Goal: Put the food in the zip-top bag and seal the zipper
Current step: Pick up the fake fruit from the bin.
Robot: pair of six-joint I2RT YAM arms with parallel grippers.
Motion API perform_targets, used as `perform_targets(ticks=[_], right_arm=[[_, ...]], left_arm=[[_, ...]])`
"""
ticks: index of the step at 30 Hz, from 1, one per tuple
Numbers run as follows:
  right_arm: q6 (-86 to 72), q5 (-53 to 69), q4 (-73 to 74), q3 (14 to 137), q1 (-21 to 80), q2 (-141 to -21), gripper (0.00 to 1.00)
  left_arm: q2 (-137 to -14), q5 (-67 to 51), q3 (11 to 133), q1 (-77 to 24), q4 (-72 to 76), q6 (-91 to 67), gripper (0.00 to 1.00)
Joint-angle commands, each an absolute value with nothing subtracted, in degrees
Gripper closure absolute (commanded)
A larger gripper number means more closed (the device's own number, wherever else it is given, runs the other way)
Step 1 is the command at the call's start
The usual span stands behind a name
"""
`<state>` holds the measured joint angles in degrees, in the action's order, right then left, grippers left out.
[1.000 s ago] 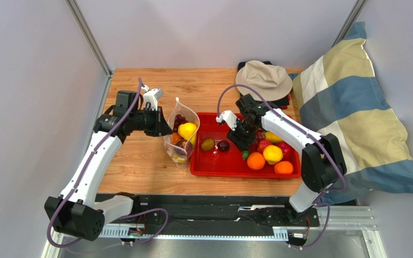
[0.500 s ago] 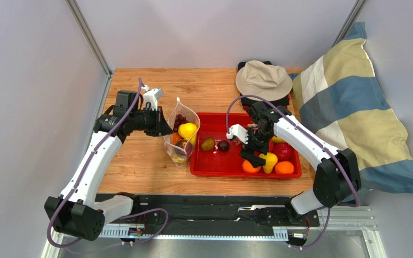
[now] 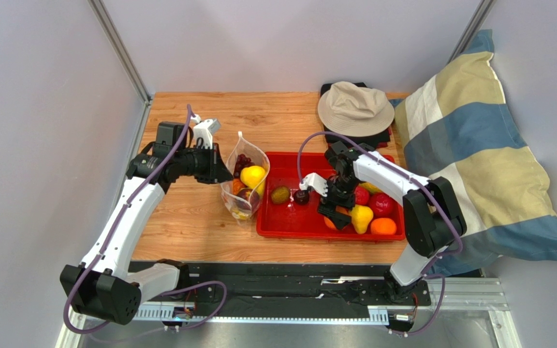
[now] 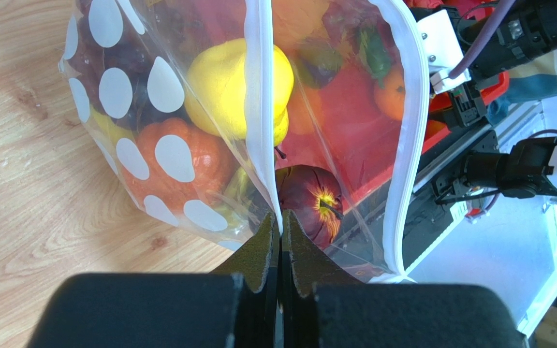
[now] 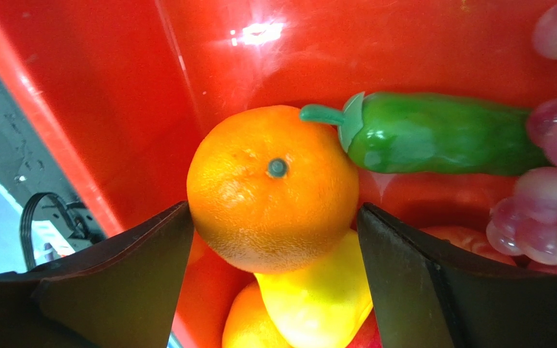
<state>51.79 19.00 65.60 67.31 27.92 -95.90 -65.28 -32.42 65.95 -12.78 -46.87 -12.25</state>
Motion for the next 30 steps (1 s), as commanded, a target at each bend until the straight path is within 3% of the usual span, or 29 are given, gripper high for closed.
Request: perform_targets(ticks=[1, 8, 12, 13, 19, 22, 30], right_arm=[[50.89, 18.46, 61.44, 66.18, 27.77, -97.03, 0.15], [47.9, 22.14, 61.52, 69.52, 27.6, -97.12, 0.2], [46.94, 23.9, 64.24, 72.15, 27.42, -94.94, 0.53], [46.32, 24.25, 65.73, 73.38, 27.42, -93.96, 0.55], [41.58, 28.73, 70.48, 81.28, 27.33, -86.23, 0.58], [35.36, 33.57, 65.6, 89.45, 28.47, -85.34, 0.58], [23.12, 34.72, 55.29, 115.19, 40.07, -96.75, 0.58]], left_arm=[[-65.3, -32.35, 68.12, -13.01, -45.79, -10.99, 1.0], [-65.48, -32.34, 67.94, -13.09, -45.7, -10.9, 1.0], [-65.39, -32.43, 68.2, -13.01, -45.97, -10.64, 1.0], [-65.13, -32.34, 68.2, -13.01, -45.88, -10.55, 1.0], [-63.9, -32.69, 67.5, -13.01, -46.05, -10.46, 1.0], [-63.55, -32.78, 66.97, -13.01, -46.14, -10.46, 1.0], [-63.11, -32.34, 66.53, -13.01, -46.05, -10.9, 1.0]])
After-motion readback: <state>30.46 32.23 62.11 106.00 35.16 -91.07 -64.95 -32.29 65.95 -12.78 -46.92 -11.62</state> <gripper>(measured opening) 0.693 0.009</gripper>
